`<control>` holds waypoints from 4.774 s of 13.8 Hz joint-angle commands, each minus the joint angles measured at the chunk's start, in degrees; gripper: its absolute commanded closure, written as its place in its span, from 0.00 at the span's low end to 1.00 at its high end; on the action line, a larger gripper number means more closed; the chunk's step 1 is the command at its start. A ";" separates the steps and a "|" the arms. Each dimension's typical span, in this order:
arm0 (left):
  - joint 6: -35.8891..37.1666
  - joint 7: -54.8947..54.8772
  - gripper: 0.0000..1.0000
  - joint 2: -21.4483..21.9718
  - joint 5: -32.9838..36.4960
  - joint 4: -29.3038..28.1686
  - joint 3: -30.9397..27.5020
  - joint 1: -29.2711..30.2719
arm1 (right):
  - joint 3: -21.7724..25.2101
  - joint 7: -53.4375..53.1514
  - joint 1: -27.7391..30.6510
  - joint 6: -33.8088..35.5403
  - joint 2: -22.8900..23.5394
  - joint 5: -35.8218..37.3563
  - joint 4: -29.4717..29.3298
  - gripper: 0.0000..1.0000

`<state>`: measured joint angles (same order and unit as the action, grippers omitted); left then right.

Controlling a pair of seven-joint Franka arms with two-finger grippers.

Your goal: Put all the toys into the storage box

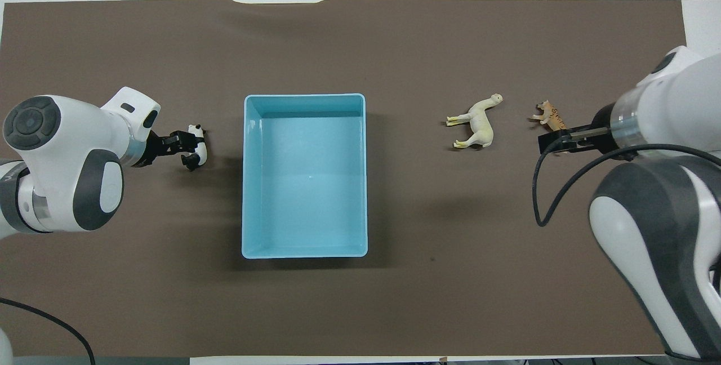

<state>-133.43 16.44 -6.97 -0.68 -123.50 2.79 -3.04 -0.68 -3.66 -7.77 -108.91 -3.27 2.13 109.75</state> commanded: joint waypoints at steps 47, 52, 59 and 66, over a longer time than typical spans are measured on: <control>25.24 23.89 0.00 1.00 2.17 17.16 -0.94 -9.13 | -0.11 -6.31 -9.69 7.71 20.57 1.39 -22.42 1.00; 18.92 -7.35 0.00 -1.28 3.22 16.54 -0.94 10.05 | -0.02 -17.96 -23.49 6.17 25.49 -5.02 -31.34 1.00; 3.09 -16.33 0.00 -2.69 4.72 8.28 -0.94 17.63 | 0.33 -28.86 -34.77 -12.54 34.30 -3.01 -23.55 0.01; 2.13 -21.19 0.00 -3.31 4.72 3.97 -0.86 16.40 | 0.77 -29.48 -29.43 -1.14 32.11 -3.10 -30.48 0.00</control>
<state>-129.25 -4.19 -10.81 3.15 -117.81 2.16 13.77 0.45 -32.86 -40.72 -112.34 30.86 -1.08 80.22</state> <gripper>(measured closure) 0.000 0.000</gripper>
